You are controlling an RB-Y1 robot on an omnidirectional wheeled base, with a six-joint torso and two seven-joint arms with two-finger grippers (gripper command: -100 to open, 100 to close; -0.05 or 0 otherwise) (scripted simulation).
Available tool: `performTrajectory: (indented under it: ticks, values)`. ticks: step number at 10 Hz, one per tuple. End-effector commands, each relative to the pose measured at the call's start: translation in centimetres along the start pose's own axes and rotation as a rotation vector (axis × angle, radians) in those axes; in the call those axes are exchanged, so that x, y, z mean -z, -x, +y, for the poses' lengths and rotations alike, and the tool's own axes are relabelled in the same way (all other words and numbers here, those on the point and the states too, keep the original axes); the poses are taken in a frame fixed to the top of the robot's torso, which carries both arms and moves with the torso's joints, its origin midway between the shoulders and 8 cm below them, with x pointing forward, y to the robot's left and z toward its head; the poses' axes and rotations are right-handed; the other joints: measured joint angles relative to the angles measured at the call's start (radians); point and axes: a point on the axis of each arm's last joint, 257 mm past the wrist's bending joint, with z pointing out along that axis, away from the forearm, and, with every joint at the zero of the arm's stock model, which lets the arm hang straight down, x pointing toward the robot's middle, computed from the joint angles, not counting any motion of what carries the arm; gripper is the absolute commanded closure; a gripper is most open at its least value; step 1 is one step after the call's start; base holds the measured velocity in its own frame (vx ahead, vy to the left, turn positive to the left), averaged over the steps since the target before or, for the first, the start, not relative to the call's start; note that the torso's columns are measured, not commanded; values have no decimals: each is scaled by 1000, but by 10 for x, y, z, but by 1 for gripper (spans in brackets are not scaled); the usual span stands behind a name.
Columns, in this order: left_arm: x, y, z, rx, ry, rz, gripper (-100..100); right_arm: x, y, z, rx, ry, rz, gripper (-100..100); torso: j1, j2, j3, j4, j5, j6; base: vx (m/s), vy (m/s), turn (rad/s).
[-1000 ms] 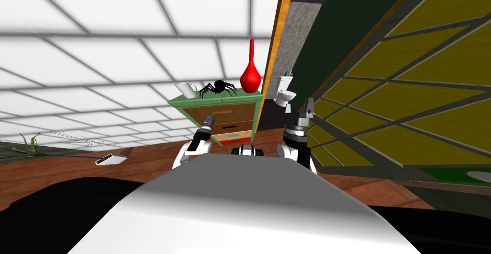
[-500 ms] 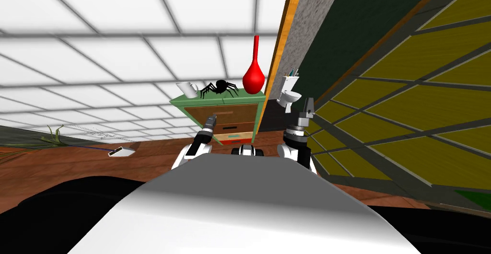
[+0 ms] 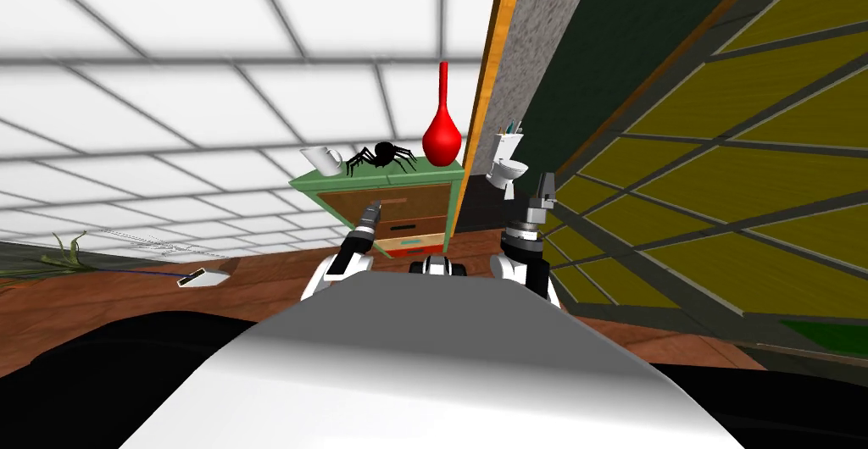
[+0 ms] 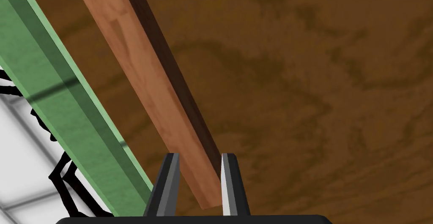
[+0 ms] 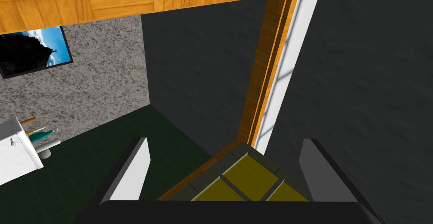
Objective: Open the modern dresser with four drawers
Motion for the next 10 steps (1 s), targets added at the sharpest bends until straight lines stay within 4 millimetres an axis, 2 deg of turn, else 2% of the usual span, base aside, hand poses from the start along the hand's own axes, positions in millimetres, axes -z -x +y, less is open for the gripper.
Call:
performTrajectory:
  ticks: [1,2,3,4,5,6,7,8,9,10]
  values:
    - [-14,31,30,-31,43,-36,100,0,0,0,0,0,0,0,-3,-1,-1,2,-2,-2,-240,-19,-369]
    - [-13,43,45,-45,72,-58,100,0,0,0,0,0,0,0,-3,0,-1,2,-3,-4,-209,-38,-277]
    - [-13,51,46,-53,74,-71,100,0,0,0,0,0,0,0,-2,-3,-2,1,-2,-5,-93,-50,-81]
    - [-20,70,49,-63,72,-95,100,0,0,0,0,0,0,0,-1,-10,-6,-1,-1,-5,-167,-90,-419]
    - [-17,85,68,-76,110,-122,100,0,0,0,0,0,0,0,-2,-6,-4,0,-1,-3,-171,-69,-276]
    - [-24,106,71,-82,108,-150,100,0,0,0,0,0,0,0,1,-4,-3,1,-1,-5,-239,-87,-378]
    - [-20,120,86,-92,141,-174,100,0,0,0,0,0,0,0,-1,1,0,2,-1,-4,-181,-62,-279]
    - [-27,140,85,-94,132,-201,100,0,0,0,0,0,0,0,2,-3,-2,1,-1,-5,-176,-69,-416]
    - [-21,158,103,-103,170,-234,100,0,0,0,0,0,0,0,1,-5,-3,1,-1,-4,-163,-58,-317]
    - [-19,163,105,-106,175,-243,100,0,0,0,0,0,0,0,1,-6,-4,0,-1,-5,-81,-22,-32]
